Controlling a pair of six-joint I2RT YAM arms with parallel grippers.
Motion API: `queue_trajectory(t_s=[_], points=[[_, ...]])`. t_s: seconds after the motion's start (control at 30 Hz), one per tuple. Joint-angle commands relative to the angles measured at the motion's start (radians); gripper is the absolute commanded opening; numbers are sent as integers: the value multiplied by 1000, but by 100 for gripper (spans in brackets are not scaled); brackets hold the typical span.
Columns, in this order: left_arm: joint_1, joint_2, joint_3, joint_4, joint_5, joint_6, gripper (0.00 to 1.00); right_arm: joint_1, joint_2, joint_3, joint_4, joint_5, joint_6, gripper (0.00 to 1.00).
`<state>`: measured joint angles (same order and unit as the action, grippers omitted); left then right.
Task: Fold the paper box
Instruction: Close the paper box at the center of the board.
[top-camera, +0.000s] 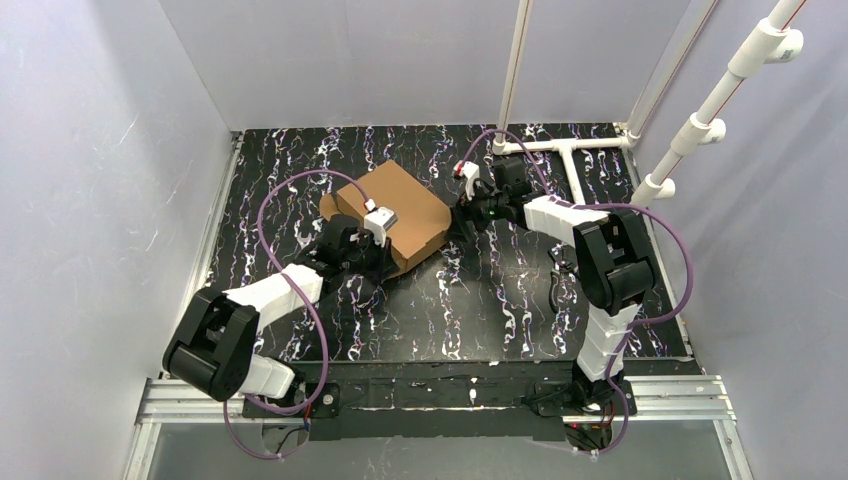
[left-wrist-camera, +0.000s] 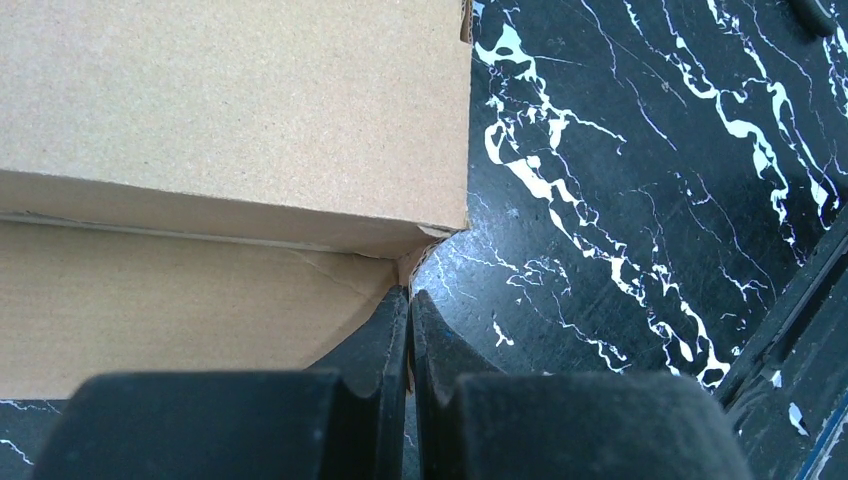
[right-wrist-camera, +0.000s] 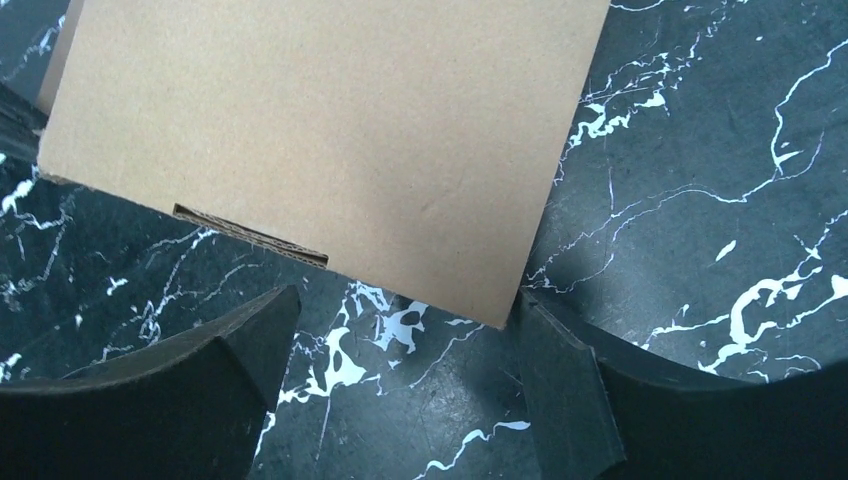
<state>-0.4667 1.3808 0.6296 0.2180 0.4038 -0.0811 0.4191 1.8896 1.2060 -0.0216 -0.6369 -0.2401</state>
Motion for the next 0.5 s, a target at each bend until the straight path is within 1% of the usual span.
queue_trajectory(t_s=[0.0, 0.13, 0.3, 0.4, 0.47], points=[[-1, 8, 18, 38, 27, 38, 0, 0, -25, 32, -76, -43, -97, 87], [-1, 8, 6, 38, 24, 45, 0, -19, -15, 52, -129, -36, -159, 87], [-1, 16, 1, 38, 29, 48, 0, -32, -46, 72, -225, -25, -328, 87], [-1, 26, 7, 38, 29, 47, 0, -32, -93, 70, -273, -33, -472, 87], [-1, 31, 11, 38, 30, 44, 0, -32, -121, 68, -329, -66, -611, 88]])
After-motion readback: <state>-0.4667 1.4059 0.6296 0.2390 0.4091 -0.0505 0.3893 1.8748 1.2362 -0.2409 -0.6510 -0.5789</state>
